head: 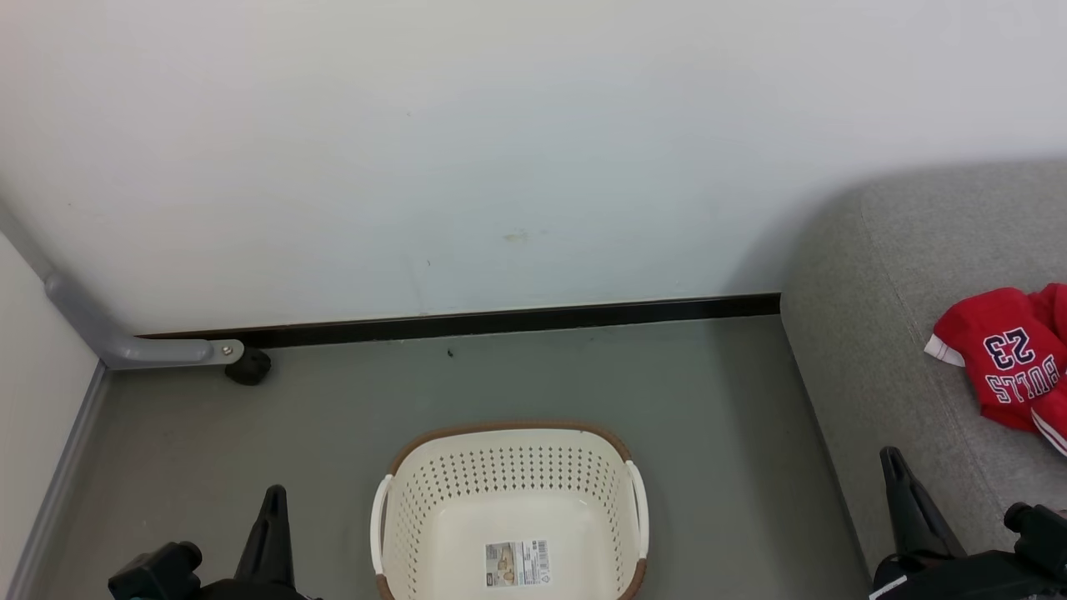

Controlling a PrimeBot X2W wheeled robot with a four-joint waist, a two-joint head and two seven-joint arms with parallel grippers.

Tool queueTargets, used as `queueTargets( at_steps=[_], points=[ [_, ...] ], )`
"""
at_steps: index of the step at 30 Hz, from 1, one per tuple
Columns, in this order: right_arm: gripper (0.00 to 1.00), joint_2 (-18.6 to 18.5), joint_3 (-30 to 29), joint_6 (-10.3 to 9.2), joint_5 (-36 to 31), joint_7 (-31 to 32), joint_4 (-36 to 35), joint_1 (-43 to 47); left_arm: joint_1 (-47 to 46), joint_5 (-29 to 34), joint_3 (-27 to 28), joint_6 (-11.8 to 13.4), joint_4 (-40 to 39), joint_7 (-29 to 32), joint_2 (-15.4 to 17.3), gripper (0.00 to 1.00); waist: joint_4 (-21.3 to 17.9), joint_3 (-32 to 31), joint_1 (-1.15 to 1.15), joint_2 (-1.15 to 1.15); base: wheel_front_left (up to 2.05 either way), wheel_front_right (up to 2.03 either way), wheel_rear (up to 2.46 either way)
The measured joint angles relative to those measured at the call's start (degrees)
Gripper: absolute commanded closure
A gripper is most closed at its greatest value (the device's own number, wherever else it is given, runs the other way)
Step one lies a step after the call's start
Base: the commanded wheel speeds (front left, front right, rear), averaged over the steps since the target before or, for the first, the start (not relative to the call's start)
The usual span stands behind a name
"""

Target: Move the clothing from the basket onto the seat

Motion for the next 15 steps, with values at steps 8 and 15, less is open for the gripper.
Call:
queueTargets(
  at_steps=[8,15],
  points=[
    [1.0,0.79,-1.8,0.48,5.61,1.64,0.52,-0.71,-0.09,-4.89,1.52,-0.99,0.0,1.79,-0.57,1.0,-0.22,0.19,0.0,0.0,0.0,0.0,0.0],
    [1.0,1.57,-3.39,0.57,10.47,3.2,1.05,-1.2,-0.19,-9.07,2.9,-1.53,0.0,3.24,-1.22,1.0,-0.4,0.36,0.0,0.0,0.0,0.0,0.0]
  ],
)
